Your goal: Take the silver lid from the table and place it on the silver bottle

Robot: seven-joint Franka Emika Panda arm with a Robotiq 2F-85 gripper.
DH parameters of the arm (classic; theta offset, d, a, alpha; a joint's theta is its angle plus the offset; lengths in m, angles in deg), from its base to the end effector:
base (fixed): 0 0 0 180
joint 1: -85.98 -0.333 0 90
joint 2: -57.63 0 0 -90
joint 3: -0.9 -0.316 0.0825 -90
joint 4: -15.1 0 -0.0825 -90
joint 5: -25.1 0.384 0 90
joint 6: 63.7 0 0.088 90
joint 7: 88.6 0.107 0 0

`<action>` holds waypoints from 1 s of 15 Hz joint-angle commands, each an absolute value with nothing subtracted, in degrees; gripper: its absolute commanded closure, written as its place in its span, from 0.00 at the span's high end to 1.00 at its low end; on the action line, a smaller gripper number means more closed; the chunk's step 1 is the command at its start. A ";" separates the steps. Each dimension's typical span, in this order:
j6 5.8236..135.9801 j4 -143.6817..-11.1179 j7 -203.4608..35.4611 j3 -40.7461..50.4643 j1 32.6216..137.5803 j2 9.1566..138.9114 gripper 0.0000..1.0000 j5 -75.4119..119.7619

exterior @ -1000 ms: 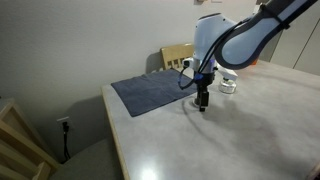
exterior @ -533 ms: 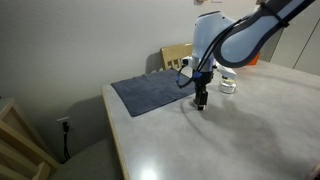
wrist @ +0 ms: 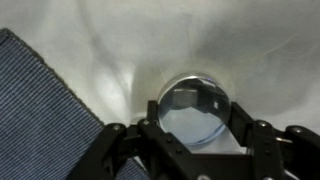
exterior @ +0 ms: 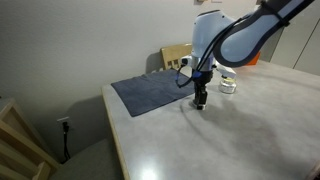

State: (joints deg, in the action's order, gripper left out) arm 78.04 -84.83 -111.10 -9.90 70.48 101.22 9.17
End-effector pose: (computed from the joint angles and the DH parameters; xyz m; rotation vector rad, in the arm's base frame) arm 0.5944 0.2846 0.1431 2.7052 1.5158 -0.0114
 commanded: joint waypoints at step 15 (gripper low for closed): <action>95.66 -107.28 -77.79 4.01 64.08 76.41 0.44 -11.10</action>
State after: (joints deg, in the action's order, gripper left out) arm 93.16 -100.62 -80.37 3.93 62.78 83.12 -10.00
